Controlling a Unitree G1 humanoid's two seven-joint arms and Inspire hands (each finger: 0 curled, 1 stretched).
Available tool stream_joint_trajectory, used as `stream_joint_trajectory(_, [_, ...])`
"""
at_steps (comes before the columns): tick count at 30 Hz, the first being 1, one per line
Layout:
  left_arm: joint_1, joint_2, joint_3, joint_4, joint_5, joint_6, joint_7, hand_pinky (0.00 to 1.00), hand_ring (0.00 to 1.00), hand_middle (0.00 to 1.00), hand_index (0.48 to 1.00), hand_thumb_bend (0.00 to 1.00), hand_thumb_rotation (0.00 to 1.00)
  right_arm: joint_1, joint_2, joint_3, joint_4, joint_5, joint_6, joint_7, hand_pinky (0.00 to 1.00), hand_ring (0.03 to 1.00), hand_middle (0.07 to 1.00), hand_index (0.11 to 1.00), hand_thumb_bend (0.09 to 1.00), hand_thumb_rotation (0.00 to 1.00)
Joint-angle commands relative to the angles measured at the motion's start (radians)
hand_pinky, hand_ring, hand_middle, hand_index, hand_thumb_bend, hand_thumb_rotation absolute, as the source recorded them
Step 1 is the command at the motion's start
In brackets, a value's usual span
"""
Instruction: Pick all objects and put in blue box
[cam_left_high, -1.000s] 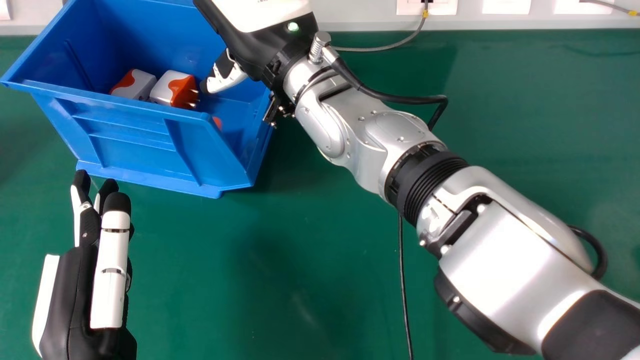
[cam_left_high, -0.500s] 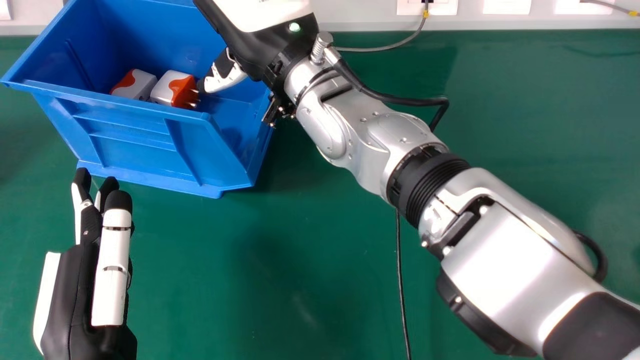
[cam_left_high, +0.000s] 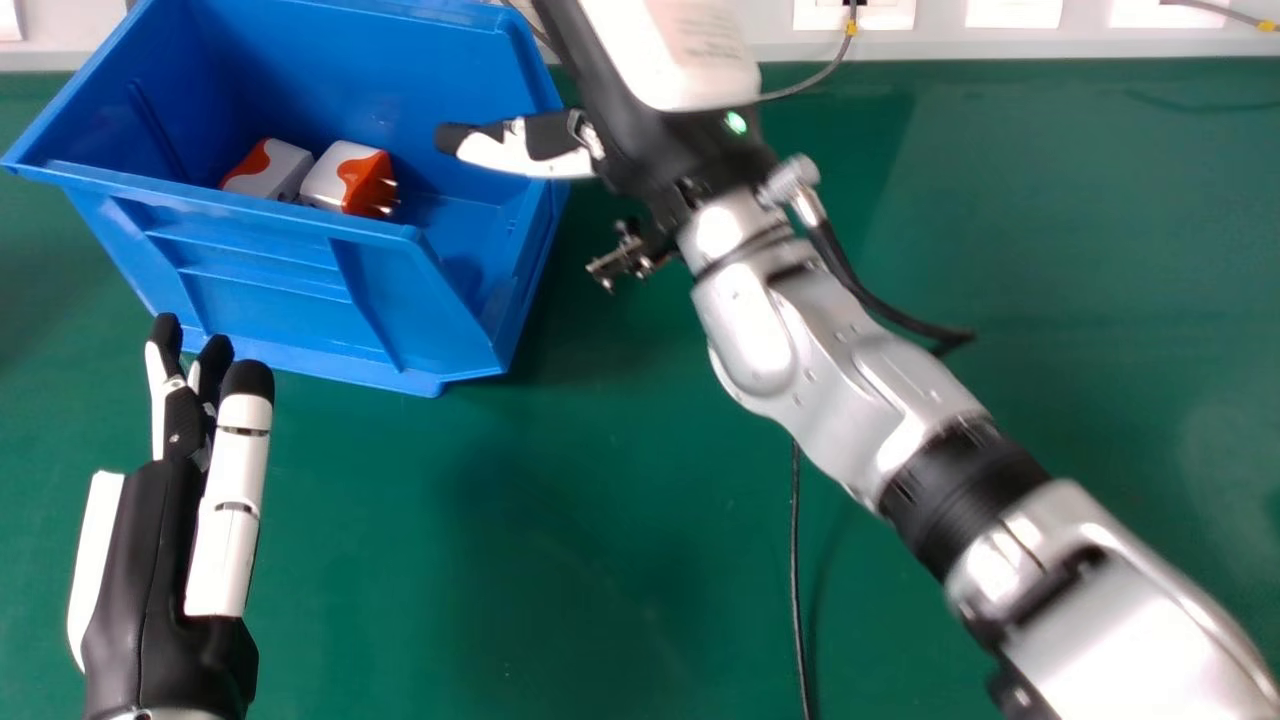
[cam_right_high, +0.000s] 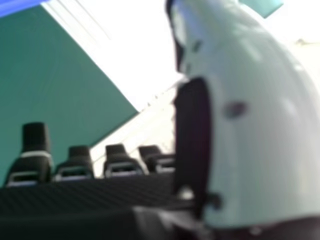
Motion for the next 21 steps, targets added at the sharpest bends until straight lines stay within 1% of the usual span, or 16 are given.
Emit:
stream_joint_trajectory(1, [-0.025,0.019,0.017,0.014,0.004,-0.01,-0.005,1.0,1.0,1.0,1.0,0.38,0.91,0.084,-0.037,-0.033,-0.148,0.01,-0.02,-0.011,0.85,0.997,1.0,0.998,0.406,0.26])
stream_joint_trajectory(2, [-0.033,0.024,0.022,0.022,0.003,-0.009,-0.007,1.0,1.0,1.0,1.0,0.38,0.92,0.126,-0.051,-0.042,-0.199,0.013,-0.022,-0.005,0.85,0.998,1.0,0.999,0.399,0.28])
stream_joint_trajectory(3, [-0.041,0.027,0.025,0.031,0.005,-0.01,-0.007,1.0,1.0,1.0,1.0,0.38,0.92,0.167,-0.064,-0.053,-0.247,0.016,-0.024,0.001,0.85,0.998,1.0,0.999,0.393,0.29])
stream_joint_trajectory(4, [-0.047,0.029,0.027,0.036,0.007,-0.01,-0.007,1.0,1.0,1.0,1.0,0.38,0.92,0.196,-0.072,-0.061,-0.282,0.017,-0.024,0.008,0.85,0.998,1.0,0.999,0.393,0.29])
stream_joint_trajectory(6, [-0.064,0.035,0.032,0.055,0.007,-0.011,-0.006,1.0,1.0,1.0,1.0,0.38,0.93,0.283,-0.096,-0.086,-0.367,0.028,-0.034,0.022,0.86,0.999,1.0,1.0,0.378,0.31])
stream_joint_trajectory(9, [-0.094,0.04,0.037,0.089,0.005,-0.009,-0.003,1.0,1.0,1.0,1.0,0.37,0.93,0.404,-0.131,-0.121,-0.457,0.048,-0.065,0.029,0.87,1.0,1.0,1.0,0.36,0.35])
stream_joint_trajectory(11, [-0.107,0.041,0.042,0.097,0.0,-0.001,-0.003,1.0,1.0,1.0,1.0,0.37,0.93,0.5,-0.16,-0.143,-0.499,0.046,-0.089,0.015,0.88,1.0,1.0,1.0,0.343,0.38])
stream_joint_trajectory(12, [-0.111,0.042,0.044,0.099,-0.001,0.002,-0.003,1.0,1.0,1.0,1.0,0.37,0.93,0.531,-0.167,-0.151,-0.511,0.044,-0.097,0.012,0.88,1.0,1.0,1.0,0.343,0.38])
stream_joint_trajectory(13, [-0.115,0.042,0.045,0.101,-0.002,0.005,-0.003,1.0,1.0,1.0,1.0,0.37,0.93,0.564,-0.173,-0.158,-0.521,0.045,-0.104,0.012,0.87,1.0,1.0,1.0,0.335,0.4])
stream_joint_trajectory(14, [-0.119,0.042,0.047,0.105,-0.006,0.006,-0.004,1.0,1.0,1.0,1.0,0.37,0.93,0.597,-0.177,-0.166,-0.53,0.048,-0.111,0.013,0.86,1.0,1.0,1.0,0.327,0.42])
stream_joint_trajectory(15, [-0.124,0.042,0.05,0.112,-0.009,0.006,-0.005,1.0,1.0,1.0,1.0,0.37,0.93,0.631,-0.18,-0.173,-0.537,0.054,-0.118,0.014,0.86,1.0,1.0,1.0,0.327,0.42])
stream_joint_trajectory(16, [-0.132,0.042,0.052,0.121,-0.01,0.006,-0.005,1.0,1.0,1.0,1.0,0.37,0.93,0.668,-0.181,-0.18,-0.545,0.065,-0.127,0.019,0.85,1.0,1.0,1.0,0.318,0.45])
stream_joint_trajectory(17, [-0.136,0.042,0.053,0.127,-0.01,0.006,-0.005,1.0,1.0,1.0,1.0,0.37,0.93,0.691,-0.181,-0.186,-0.55,0.072,-0.132,0.023,0.85,1.0,1.0,1.0,0.318,0.45])
stream_joint_trajectory(18, [-0.139,0.042,0.054,0.131,-0.01,0.005,-0.005,1.0,1.0,1.0,1.0,0.37,0.93,0.703,-0.179,-0.19,-0.553,0.076,-0.136,0.027,0.84,1.0,1.0,1.0,0.31,0.48])
stream_joint_trajectory(20, [-0.147,0.041,0.057,0.141,-0.015,0.006,-0.005,1.0,1.0,1.0,1.0,0.37,0.93,0.753,-0.174,-0.201,-0.568,0.107,-0.149,0.046,0.83,1.0,1.0,1.0,0.296,0.53])
stream_joint_trajectory(21, [-0.149,0.041,0.06,0.146,-0.019,0.007,-0.007,1.0,1.0,1.0,1.0,0.37,0.93,0.788,-0.174,-0.208,-0.581,0.133,-0.154,0.063,0.83,1.0,1.0,1.0,0.296,0.53])
